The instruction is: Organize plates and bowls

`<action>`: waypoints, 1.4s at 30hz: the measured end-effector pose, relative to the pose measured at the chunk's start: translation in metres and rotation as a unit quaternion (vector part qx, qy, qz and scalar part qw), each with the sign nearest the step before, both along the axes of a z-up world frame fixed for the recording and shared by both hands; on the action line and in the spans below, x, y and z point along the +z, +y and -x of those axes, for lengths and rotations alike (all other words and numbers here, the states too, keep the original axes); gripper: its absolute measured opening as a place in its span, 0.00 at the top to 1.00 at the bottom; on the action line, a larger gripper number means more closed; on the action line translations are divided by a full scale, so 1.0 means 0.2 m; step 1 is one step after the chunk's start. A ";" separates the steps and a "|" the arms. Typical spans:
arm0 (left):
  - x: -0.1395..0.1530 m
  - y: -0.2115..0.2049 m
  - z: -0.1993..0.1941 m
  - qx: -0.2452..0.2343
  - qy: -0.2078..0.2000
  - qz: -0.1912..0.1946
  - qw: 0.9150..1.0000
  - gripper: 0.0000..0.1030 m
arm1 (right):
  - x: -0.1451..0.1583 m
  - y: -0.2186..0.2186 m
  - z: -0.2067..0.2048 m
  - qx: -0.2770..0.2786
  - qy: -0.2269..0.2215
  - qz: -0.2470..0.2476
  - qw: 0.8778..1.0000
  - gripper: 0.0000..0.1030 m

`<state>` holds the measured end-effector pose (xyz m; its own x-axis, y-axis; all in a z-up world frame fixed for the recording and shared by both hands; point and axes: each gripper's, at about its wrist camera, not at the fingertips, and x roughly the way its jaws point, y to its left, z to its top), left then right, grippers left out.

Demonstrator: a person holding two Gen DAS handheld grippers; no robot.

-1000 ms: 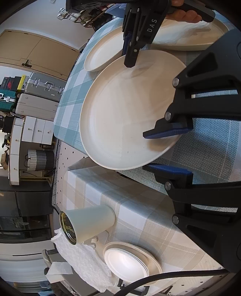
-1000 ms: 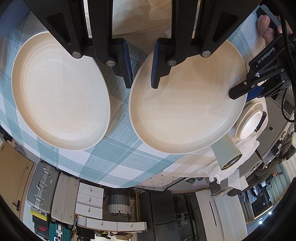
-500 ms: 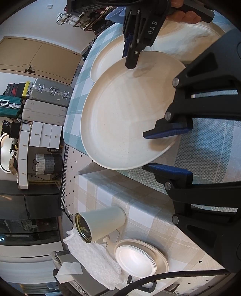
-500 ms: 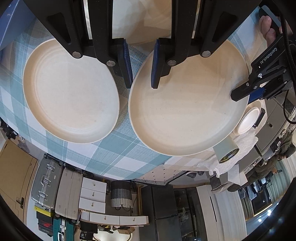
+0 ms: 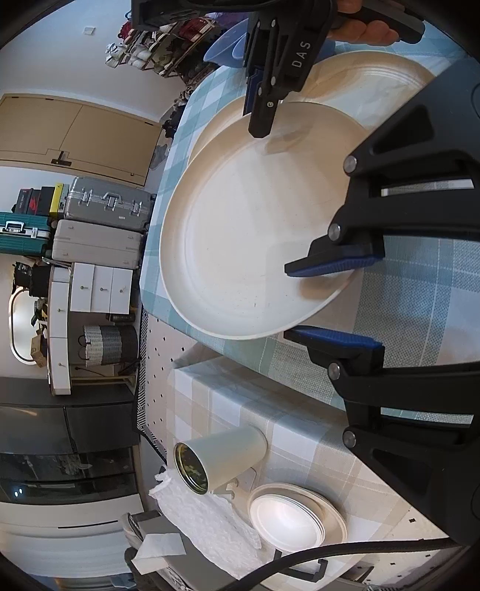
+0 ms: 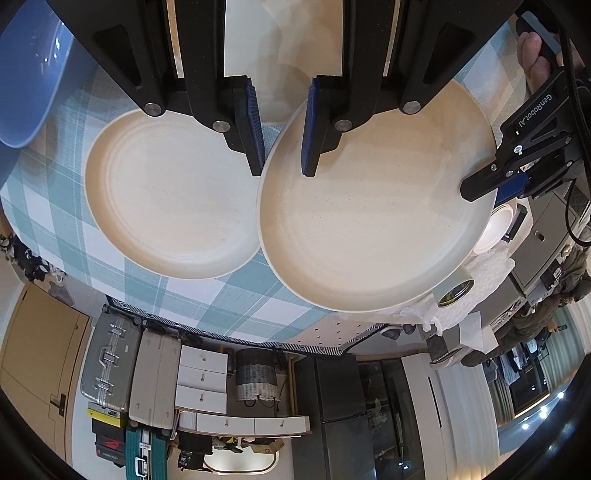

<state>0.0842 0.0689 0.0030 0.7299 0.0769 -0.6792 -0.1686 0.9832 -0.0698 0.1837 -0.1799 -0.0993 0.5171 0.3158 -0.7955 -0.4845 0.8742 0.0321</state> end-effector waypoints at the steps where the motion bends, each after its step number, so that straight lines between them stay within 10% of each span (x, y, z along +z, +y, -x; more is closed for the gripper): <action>1: 0.01 -0.02 0.01 -0.003 -0.001 -0.001 1.000 0.77 | 0.01 -0.02 0.01 -0.003 0.000 -0.002 1.000 0.80; 42: 0.13 -0.50 0.26 -0.100 -0.001 -0.035 0.994 0.77 | 0.12 -0.47 0.44 -0.074 -0.010 -0.014 0.997 0.80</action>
<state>0.0317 -0.0316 0.0292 0.7360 -0.0237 -0.6765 0.0317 0.9995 -0.0005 0.0959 -0.2744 -0.0744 0.5760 0.2561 -0.7763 -0.3508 0.9352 0.0482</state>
